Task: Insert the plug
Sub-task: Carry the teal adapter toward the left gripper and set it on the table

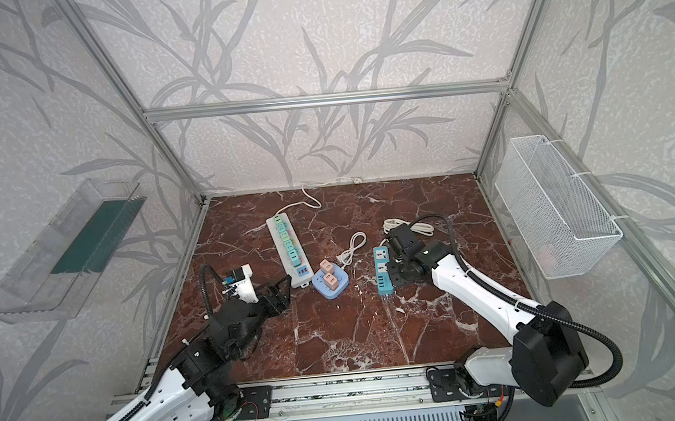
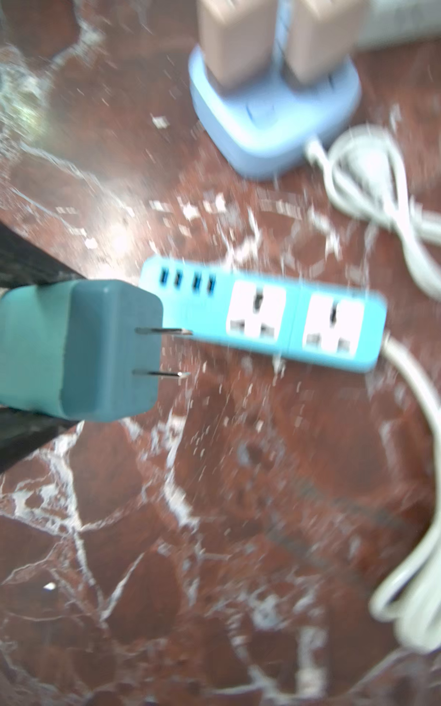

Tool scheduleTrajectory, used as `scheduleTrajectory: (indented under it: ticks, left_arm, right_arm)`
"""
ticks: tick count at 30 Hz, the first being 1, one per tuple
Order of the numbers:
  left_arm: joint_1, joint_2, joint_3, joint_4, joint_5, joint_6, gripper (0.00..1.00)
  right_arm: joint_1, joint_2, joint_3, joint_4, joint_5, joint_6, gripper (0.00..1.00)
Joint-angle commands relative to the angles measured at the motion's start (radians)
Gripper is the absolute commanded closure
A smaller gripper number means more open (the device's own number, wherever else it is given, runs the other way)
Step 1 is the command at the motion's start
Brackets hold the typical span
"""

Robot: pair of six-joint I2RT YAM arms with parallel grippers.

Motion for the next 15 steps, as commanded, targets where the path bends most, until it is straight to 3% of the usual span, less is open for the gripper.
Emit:
scheduleTrajectory:
  ticks: [1, 8, 15]
  left_arm:
    - [0.005, -0.018, 0.040, -0.043, -0.056, 0.036, 0.21]
    - [0.005, -0.014, 0.071, -0.102, -0.100, 0.080, 0.22]
    - [0.005, 0.060, 0.074, -0.085, -0.122, 0.087, 0.22]
  right_arm:
    - [0.156, 0.063, 0.034, -0.061, 0.020, -0.012, 0.69]
    - [0.457, 0.242, 0.028, 0.115, -0.029, -0.012, 0.69]
    - [0.489, 0.324, -0.061, 0.185, -0.081, -0.017, 0.67]
